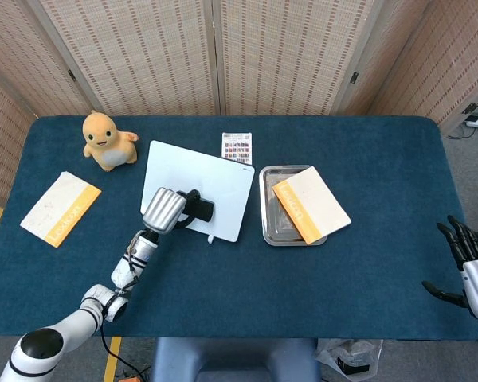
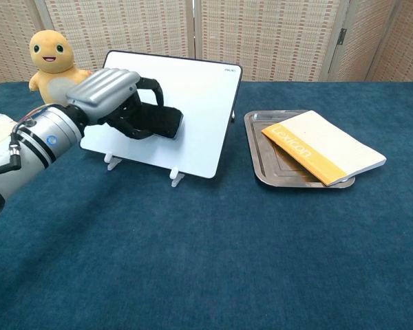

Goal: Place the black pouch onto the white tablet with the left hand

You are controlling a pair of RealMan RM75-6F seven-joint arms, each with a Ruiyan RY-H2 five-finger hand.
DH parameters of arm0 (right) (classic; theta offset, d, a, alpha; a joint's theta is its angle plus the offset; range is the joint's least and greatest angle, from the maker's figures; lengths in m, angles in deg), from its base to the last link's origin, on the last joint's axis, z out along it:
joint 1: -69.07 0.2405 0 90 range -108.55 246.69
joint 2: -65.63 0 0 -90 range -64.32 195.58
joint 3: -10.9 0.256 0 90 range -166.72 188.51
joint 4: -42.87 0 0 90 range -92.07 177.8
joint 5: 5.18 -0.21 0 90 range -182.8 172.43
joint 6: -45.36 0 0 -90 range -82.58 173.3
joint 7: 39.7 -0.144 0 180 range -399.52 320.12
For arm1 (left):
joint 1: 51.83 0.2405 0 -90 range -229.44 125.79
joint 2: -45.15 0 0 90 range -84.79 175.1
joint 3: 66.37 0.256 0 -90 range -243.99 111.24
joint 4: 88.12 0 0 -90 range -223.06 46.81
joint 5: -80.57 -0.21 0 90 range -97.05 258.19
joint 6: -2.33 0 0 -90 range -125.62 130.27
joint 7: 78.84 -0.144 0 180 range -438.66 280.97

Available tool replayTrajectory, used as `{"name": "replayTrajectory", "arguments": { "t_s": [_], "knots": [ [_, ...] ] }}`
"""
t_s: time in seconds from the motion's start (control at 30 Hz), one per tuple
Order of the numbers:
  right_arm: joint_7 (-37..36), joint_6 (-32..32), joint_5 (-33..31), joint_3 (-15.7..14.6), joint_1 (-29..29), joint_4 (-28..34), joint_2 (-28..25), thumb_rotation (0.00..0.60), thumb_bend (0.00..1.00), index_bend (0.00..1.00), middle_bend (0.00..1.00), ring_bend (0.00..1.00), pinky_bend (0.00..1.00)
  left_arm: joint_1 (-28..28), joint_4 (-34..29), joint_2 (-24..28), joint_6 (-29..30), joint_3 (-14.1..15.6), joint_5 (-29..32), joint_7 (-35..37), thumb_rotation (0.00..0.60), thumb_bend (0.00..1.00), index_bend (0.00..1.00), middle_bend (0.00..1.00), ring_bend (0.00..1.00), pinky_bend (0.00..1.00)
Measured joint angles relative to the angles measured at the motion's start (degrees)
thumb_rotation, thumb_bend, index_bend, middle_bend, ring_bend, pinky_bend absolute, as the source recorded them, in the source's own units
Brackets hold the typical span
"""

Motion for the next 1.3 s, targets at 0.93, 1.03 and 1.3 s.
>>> {"name": "replayTrajectory", "arguments": {
  "t_s": [0.93,1.03,1.3],
  "knots": [
    [1.7,-0.1,-0.4,0.3,-0.3,0.7,0.3,0.600,0.15,0.00,0.00,0.00,0.11,0.1,5.3,-2.7,3.6,3.2,0.7,1.1,0.600,0.31,0.24,1.00,1.00,1.00],
    [1.9,0.4,0.0,0.2,-0.5,0.7,0.3,0.600,0.15,0.00,0.00,0.00,0.11,1.3,1.2,-0.7,5.0,3.7,0.4,-0.8,0.600,0.31,0.23,1.00,1.00,1.00],
    [2.4,1.5,1.4,-0.3,-1.0,0.6,0.6,0.600,0.15,0.00,0.00,0.00,0.11,8.1,-20.6,11.8,7.9,7.5,0.2,-8.7,0.600,0.26,0.15,1.00,0.87,0.99]
  ]
}}
